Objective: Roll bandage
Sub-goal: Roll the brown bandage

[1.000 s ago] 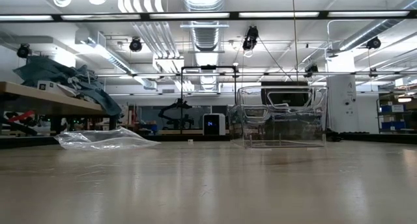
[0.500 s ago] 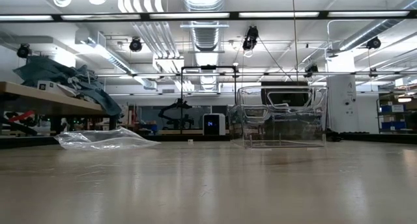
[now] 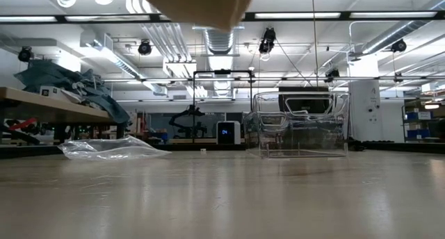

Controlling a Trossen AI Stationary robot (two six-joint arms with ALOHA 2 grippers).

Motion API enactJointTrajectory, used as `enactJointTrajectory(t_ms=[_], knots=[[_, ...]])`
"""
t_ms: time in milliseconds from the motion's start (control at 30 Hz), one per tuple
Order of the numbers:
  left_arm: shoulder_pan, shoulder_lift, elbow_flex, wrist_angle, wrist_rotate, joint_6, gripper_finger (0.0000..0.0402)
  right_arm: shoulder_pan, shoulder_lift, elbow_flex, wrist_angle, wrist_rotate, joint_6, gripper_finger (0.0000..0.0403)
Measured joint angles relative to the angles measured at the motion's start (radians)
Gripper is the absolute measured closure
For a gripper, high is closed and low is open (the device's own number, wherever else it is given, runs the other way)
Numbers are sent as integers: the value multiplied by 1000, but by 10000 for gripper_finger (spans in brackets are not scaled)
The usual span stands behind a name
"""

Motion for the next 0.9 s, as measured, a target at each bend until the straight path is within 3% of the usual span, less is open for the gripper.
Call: enactJointTrajectory(t_ms=[267,467,733,800,900], knots=[[-1,0,-1,-78,-13,-67,194,-37,-1,-35,-154,106,-64,300],[-6,0,-1,-71,-6,-87,213,-69,-1,-154,50,-72,-264,300],[-7,0,-3,-46,-4,-111,233,-136,-1,-284,153,-51,-281,300],[-7,0,-3,-42,-4,-119,237,-144,-1,-304,159,-66,-271,285],[-7,0,-3,-39,-3,-122,242,-154,-2,-326,166,-70,-249,226]])
